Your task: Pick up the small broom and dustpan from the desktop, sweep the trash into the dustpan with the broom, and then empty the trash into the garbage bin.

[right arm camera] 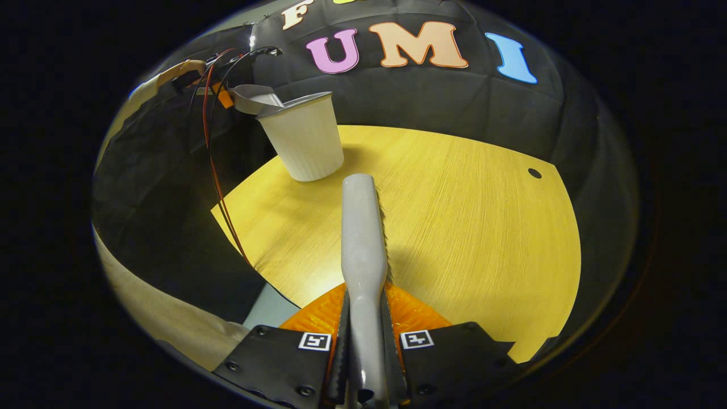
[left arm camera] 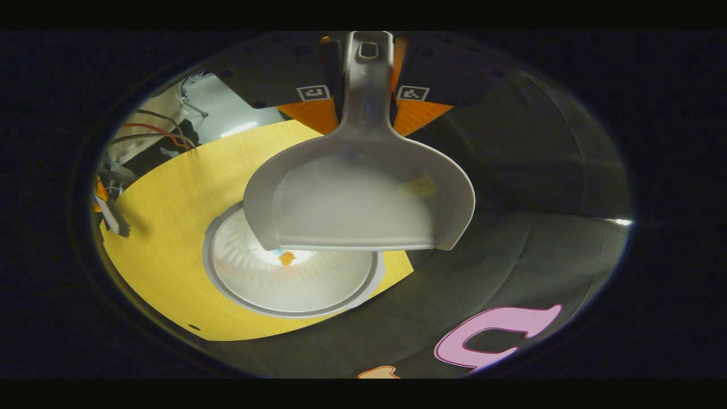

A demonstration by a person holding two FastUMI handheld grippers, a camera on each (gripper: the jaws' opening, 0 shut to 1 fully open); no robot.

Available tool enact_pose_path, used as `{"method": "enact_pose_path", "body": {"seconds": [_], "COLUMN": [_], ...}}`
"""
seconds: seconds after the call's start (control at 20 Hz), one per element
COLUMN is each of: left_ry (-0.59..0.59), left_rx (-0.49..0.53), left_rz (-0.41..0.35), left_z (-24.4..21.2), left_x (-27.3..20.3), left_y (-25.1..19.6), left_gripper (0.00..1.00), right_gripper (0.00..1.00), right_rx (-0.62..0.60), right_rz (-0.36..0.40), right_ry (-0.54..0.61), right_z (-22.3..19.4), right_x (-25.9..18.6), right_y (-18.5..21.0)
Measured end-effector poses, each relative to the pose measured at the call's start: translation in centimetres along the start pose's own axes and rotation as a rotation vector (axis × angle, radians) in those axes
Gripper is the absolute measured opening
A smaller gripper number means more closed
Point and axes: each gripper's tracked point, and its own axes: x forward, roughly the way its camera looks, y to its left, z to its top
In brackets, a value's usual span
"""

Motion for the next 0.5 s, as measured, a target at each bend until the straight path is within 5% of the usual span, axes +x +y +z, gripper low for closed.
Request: {"method": "enact_pose_path", "body": {"seconds": [0.2, 0.35, 0.5], "left_ry": [-0.098, -0.274, -0.482], "left_rx": [-0.085, -0.188, -0.183], "left_rz": [-0.063, -0.2, -0.271], "left_z": [0.7, 3.9, 7.6], "left_x": [-0.5, -3.5, -7.9], "left_y": [-1.2, -4.7, -9.1], "left_gripper": [0.29, 0.29, 0.28], "right_gripper": [0.3, 0.3, 0.3], "right_rx": [0.033, 0.102, 0.19], "right_rz": [-0.021, -0.034, -0.055], "right_ry": [-0.03, -0.055, -0.076], "right_z": [1.1, 1.7, 2.6], "right_x": [0.2, 0.5, 1.6], "right_y": [-0.7, -1.3, -1.9]}}
